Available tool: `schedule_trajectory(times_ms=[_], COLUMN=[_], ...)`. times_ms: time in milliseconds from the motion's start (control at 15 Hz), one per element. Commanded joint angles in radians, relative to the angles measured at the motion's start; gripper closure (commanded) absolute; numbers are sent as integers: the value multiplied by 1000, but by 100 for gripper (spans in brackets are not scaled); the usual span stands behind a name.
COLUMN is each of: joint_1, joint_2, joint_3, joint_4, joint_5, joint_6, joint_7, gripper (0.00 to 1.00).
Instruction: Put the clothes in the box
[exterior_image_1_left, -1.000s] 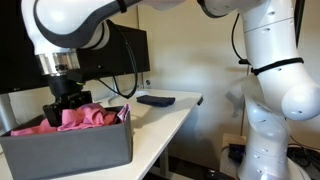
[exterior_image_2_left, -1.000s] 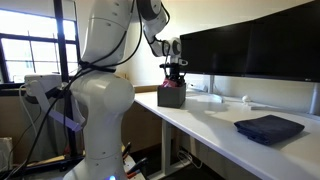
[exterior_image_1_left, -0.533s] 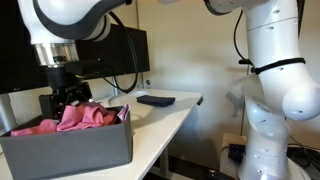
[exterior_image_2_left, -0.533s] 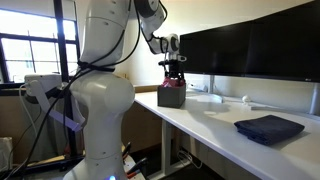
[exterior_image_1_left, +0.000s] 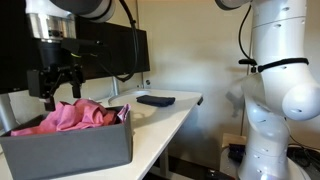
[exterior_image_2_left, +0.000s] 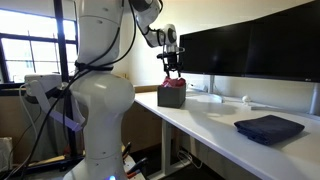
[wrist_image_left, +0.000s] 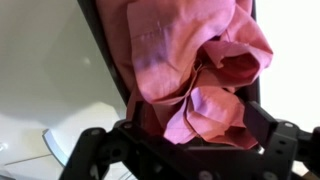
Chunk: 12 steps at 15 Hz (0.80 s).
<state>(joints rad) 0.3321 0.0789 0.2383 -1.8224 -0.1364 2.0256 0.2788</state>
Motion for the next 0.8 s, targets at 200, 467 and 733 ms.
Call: schedule_trajectory(times_ms=[200, 467, 733], joint_1=[-43, -103, -173], joint_2=[-121, -209, -324], joint_3=[-12, -47, -87], joint_4=[-63, -114, -198], joint_5=[-46, -47, -36], joint_6=[45, 48, 39], joint_7=[55, 63, 52], gripper=[0, 0, 0])
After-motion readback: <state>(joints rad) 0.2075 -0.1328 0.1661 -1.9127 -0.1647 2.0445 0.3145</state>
